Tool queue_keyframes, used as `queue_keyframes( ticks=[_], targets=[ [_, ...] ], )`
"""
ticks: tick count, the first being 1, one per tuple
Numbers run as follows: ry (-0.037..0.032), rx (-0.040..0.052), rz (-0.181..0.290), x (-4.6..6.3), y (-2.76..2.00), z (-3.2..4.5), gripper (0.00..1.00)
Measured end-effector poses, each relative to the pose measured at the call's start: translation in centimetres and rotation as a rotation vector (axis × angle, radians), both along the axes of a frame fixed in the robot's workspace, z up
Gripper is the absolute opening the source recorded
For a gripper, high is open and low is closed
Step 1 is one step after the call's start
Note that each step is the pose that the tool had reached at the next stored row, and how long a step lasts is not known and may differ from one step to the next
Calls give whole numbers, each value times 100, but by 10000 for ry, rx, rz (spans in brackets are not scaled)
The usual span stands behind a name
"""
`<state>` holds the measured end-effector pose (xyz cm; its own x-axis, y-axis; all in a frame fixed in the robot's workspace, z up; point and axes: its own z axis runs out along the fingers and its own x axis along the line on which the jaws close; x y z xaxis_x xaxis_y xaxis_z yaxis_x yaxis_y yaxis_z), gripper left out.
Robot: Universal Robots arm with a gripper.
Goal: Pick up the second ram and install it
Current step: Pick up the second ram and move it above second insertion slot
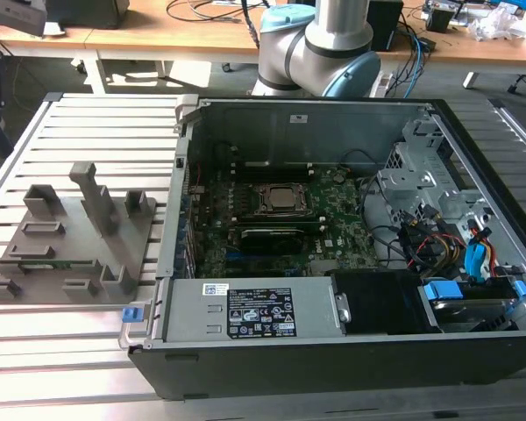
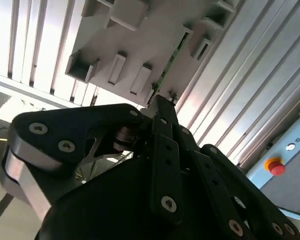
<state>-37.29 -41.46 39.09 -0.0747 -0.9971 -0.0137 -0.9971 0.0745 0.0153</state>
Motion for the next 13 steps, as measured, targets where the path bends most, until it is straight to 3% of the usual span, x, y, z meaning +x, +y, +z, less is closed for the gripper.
queue_keyframes(
  ticks=[5, 6, 7, 8, 13],
  targets=[
    [1, 0, 1360, 0, 0, 0, 11],
    [-2, 38, 1396, 0, 1, 0, 11],
    [-13, 190, 1373, -2, 1, -2, 11],
    [-17, 227, 1347, -5, 1, -3, 11],
    [-20, 186, 782, -8, 1, -14, 11]
  ],
)
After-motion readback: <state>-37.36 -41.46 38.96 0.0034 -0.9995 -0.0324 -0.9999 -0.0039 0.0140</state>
